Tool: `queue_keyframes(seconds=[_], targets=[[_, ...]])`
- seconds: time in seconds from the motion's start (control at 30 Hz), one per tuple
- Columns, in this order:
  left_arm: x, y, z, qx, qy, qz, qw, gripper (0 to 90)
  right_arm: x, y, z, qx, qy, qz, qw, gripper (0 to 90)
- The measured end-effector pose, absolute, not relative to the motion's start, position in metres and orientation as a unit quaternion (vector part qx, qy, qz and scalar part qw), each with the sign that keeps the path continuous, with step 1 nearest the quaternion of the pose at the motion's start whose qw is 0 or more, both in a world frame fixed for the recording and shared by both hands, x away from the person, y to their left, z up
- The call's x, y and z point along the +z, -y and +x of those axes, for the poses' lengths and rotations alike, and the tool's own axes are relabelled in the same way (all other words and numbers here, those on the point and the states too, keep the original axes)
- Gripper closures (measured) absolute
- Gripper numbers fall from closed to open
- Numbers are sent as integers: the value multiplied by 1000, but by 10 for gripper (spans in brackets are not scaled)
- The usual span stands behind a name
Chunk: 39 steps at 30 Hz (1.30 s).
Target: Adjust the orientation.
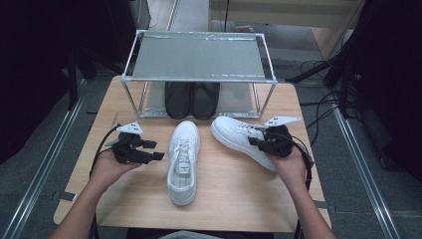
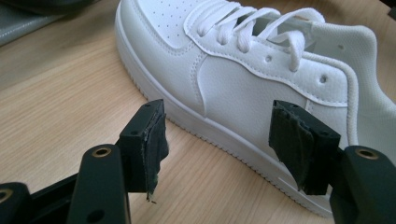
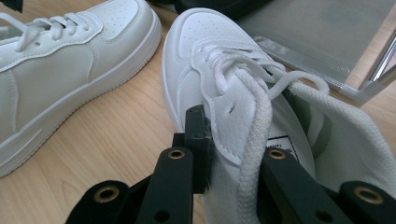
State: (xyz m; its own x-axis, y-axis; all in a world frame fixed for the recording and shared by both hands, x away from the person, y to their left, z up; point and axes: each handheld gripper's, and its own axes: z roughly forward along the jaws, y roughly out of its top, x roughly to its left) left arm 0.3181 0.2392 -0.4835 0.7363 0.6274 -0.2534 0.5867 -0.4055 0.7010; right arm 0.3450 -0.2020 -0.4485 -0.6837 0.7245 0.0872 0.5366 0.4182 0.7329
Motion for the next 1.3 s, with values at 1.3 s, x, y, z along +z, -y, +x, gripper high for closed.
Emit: queue_keyframes(seconds=[1.3], targets=[[-484, -226, 328, 21, -349, 844, 407, 370, -456, 183, 317, 409, -816, 400, 87, 720]])
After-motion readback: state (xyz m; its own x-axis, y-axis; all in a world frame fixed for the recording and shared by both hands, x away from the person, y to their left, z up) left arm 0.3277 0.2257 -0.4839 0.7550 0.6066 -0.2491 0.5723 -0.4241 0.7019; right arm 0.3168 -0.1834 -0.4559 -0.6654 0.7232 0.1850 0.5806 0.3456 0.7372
